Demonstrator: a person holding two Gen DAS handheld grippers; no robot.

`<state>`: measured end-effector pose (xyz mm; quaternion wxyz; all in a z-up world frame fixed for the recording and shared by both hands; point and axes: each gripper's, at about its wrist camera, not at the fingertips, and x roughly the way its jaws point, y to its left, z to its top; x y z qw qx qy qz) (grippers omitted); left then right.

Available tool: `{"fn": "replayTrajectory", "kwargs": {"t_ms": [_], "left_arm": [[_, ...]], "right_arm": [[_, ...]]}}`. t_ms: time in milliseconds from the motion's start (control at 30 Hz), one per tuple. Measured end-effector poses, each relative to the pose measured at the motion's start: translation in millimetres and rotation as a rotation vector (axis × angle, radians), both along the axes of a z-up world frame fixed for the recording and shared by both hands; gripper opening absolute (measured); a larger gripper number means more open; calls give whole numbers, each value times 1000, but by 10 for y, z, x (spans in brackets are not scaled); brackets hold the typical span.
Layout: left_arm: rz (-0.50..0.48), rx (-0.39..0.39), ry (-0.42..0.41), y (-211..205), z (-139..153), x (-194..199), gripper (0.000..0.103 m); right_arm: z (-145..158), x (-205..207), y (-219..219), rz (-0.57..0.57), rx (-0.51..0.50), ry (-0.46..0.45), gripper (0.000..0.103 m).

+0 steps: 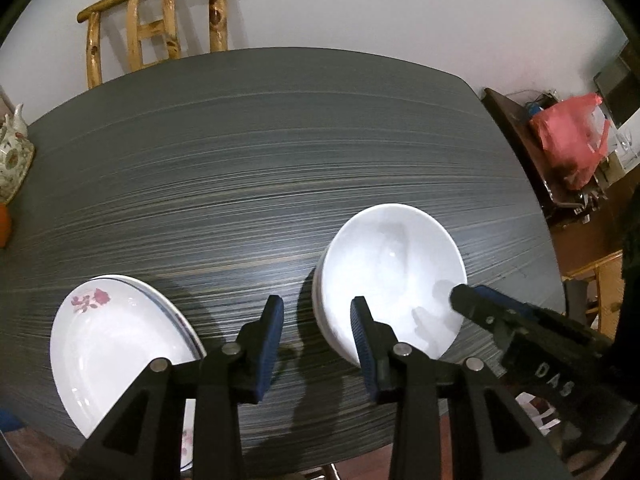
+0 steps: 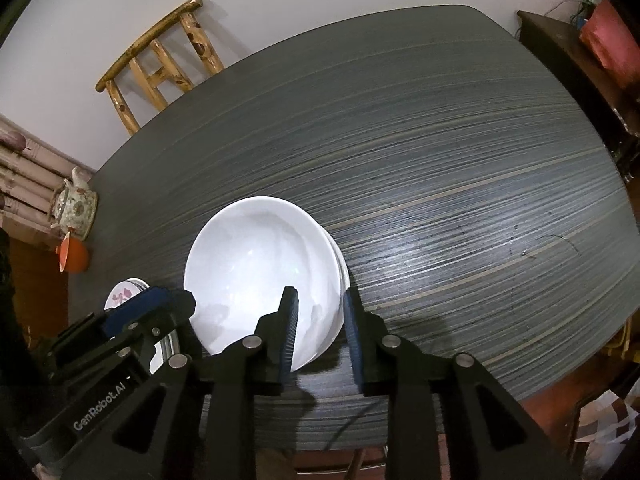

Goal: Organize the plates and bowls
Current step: 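Lower the small bowl into the nested bowls and open both grippers, then grasp the rim of the nested bowl stack with both grippers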

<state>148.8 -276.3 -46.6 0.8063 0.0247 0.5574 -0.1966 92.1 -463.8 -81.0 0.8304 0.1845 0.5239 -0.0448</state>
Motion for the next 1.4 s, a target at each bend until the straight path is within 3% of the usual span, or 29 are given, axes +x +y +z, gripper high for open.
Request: {"fn": "replayTrajectory", "kwargs": {"t_ms": [133, 300, 767, 900, 1100, 1400], "left_arm": [[3, 31, -47, 48, 11, -83, 35], [-14, 23, -33, 44, -30, -129, 36], [44, -254, 137, 176, -82, 109, 50], [33, -251, 123, 138, -94, 148, 50], [75, -287, 187, 130, -262, 280, 50], [97, -285, 212, 142, -469, 376, 50]], "right_arm": [[45, -67, -4, -11, -3, -20, 25], [67, -132, -26, -31, -22, -34, 40], [-49, -122, -102, -22, 23, -15, 40], [-89, -102, -145, -24, 67, -19, 40], [-163, -23, -129, -18, 69, -5, 40], [-329, 92, -107, 3, 82, 25, 40]]}}
